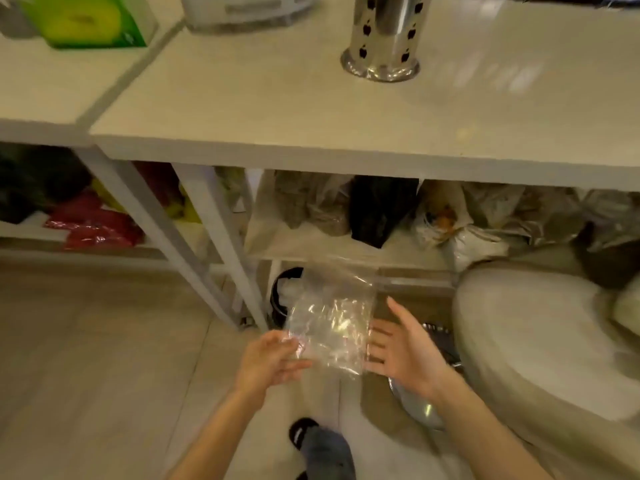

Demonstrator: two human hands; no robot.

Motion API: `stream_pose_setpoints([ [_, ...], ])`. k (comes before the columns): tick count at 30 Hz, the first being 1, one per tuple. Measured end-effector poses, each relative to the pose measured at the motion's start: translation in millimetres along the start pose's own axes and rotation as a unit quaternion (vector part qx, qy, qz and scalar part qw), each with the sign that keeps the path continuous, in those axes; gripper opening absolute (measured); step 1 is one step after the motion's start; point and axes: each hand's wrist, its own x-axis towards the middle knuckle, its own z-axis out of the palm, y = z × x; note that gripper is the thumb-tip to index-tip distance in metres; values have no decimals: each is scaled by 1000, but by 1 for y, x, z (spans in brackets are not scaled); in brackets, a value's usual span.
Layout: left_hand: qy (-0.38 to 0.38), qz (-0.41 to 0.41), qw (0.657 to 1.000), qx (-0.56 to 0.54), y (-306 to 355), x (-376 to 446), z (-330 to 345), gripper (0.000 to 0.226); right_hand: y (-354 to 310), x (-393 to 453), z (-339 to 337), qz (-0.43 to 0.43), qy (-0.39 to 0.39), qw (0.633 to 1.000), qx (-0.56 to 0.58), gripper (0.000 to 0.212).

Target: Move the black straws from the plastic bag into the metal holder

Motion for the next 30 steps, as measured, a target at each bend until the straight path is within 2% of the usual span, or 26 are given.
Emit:
stream_pose_setpoints([
  [2,48,0,999,-3,-31,31,-6,6,26,41,2,3,66,993,-102,76],
  [3,67,-4,998,-10,-47,49,-10,8,39,63,3,-3,97,985,-145,75],
  [4,82,-9,996,-21,-63,67,-13,12,51,85,4,-14,130,977,-170,65],
  [6,108,-13,993,-35,-94,106,-21,17,76,134,1,-42,164,972,-165,52],
  [9,132,1,989,-59,-138,167,-28,6,112,213,-10,-116,201,960,-155,44],
  [12,139,30,987,-76,-177,237,-39,18,146,297,-30,-190,234,928,-221,51],
  [14,126,64,987,-75,-198,283,-45,26,158,345,-42,-196,239,909,-280,46],
  [15,125,70,987,-70,-206,305,-48,29,162,370,-47,-191,228,909,-293,37],
  [17,132,67,986,-75,-222,347,-54,29,167,411,-52,-182,204,920,-280,16],
  [18,135,63,985,-87,-231,369,-58,26,168,433,-54,-171,189,934,-252,15],
  [20,104,38,984,-138,-244,405,-63,20,171,468,-59,-132,160,957,-201,15],
  [23,42,-15,975,-217,-257,437,-67,18,178,508,-69,-56,155,971,-176,21],
  [27,12,-45,975,-216,-267,454,-75,20,180,521,-78,-33,156,969,-189,27],
  [30,0,-55,976,-210,-257,441,-76,31,174,503,-73,-29,134,956,-258,29],
])
